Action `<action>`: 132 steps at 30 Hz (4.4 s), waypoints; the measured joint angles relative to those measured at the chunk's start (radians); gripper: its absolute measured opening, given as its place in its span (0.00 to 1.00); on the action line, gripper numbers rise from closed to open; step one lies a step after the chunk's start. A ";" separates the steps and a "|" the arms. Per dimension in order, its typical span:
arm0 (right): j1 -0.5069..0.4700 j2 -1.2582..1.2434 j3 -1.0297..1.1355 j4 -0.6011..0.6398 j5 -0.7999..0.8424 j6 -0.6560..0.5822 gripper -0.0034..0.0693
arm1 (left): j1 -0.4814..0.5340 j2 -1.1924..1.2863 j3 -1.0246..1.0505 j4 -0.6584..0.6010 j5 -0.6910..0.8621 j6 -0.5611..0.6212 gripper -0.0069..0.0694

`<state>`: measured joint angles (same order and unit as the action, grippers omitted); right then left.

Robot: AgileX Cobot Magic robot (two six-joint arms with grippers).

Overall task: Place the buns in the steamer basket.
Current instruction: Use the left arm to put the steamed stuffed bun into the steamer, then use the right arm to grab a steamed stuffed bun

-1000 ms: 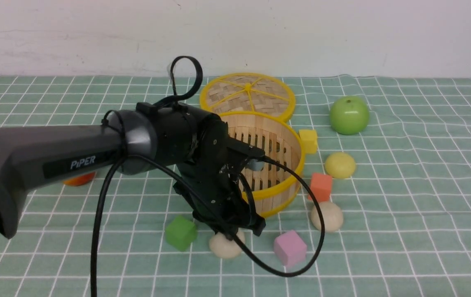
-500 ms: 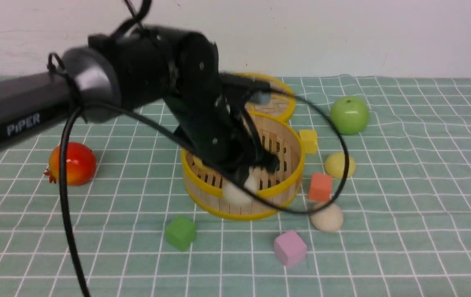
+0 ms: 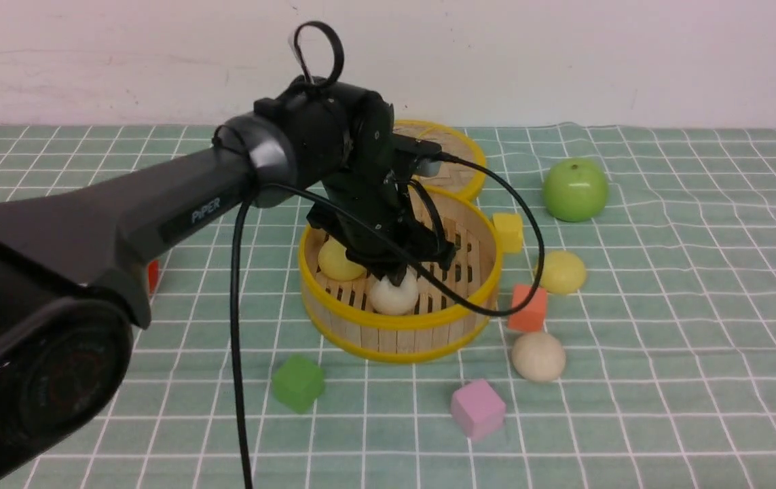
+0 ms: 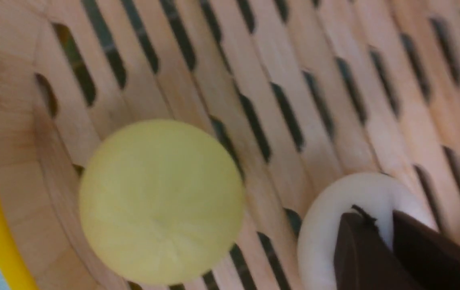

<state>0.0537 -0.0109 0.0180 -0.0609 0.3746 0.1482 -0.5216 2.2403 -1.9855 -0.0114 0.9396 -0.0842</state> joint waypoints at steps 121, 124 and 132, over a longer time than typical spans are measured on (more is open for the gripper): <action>0.327 1.991 -1.441 0.122 0.410 -0.052 0.45 | 0.000 -2.069 1.819 -0.184 -0.852 -0.057 0.09; 0.327 1.995 -1.446 0.122 0.402 -0.052 0.41 | 0.000 -2.069 1.819 -0.184 -0.852 -0.057 0.10; 0.327 1.959 -1.450 0.122 0.445 -0.103 0.09 | 0.000 -2.069 1.819 -0.184 -0.852 -0.057 0.11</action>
<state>0.3810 1.9477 -1.4316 0.0611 0.8192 0.0450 -0.5216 0.1708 -0.1668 -0.1955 0.0873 -0.1412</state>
